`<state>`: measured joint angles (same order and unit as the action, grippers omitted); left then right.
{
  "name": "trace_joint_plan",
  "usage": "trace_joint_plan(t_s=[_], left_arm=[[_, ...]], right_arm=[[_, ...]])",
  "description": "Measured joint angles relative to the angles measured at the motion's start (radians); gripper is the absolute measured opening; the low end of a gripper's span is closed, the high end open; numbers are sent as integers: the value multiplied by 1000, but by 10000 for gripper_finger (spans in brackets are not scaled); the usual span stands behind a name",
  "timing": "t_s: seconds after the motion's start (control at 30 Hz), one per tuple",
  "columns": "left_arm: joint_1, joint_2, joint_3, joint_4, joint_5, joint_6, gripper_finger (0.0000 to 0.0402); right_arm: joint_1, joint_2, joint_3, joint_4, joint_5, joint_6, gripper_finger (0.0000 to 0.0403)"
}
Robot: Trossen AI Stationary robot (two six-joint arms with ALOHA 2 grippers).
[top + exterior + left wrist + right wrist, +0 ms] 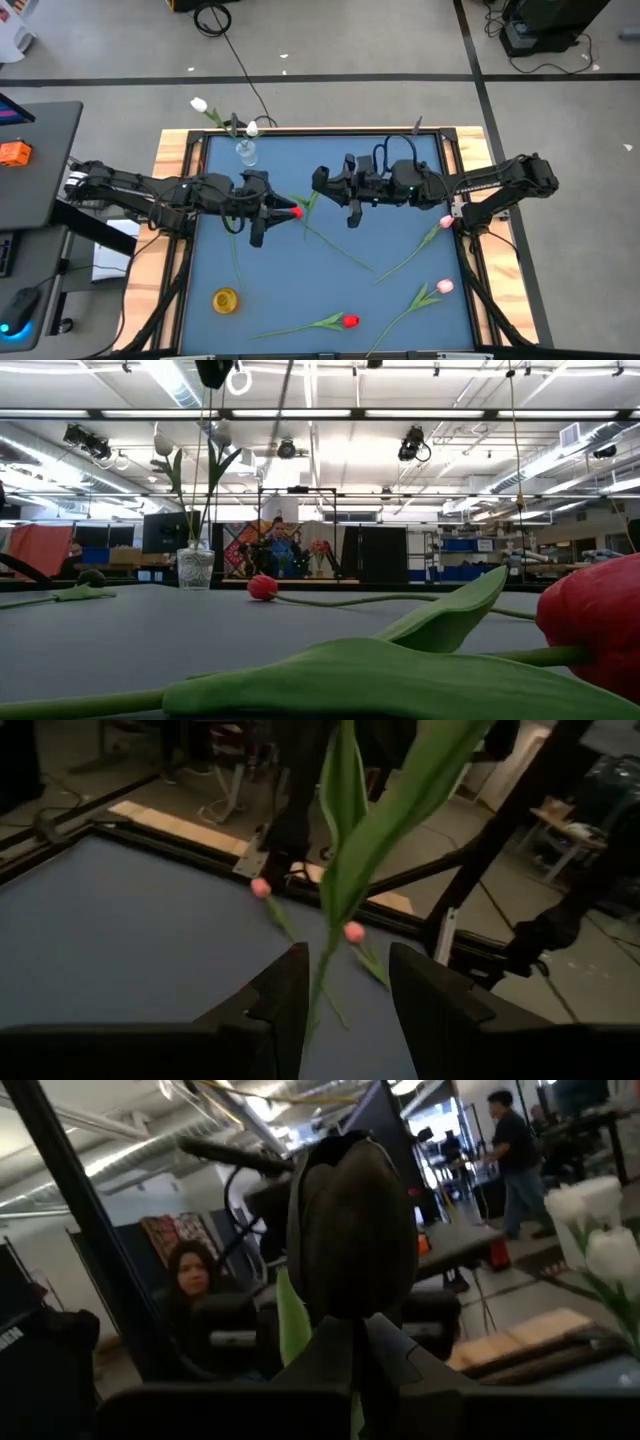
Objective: Sort flowers into vase by color
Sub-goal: Put the right black tulip into the transparent vase
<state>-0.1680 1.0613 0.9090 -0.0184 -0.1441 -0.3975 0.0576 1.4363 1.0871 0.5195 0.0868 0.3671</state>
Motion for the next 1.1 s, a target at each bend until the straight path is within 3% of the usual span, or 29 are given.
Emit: trace_joint_plan(t_s=[0.4,0.7,0.8,0.93,1.1], left_arm=[[1,46,2,37,0,17,132],[1,34,1,32,4,-1,41],[1,35,1,30,19,-13,10],[2,35,1,28,33,-39,6],[1,28,1,19,35,-68,3]], right_arm=[[-35,83,141,-4,-152,7,9],[-46,65,158,-65,-167,-9,9],[-49,63,158,-85,-121,-7,10],[-49,63,158,-107,-32,-28,40],[-62,59,158,-132,-14,-25,124]])
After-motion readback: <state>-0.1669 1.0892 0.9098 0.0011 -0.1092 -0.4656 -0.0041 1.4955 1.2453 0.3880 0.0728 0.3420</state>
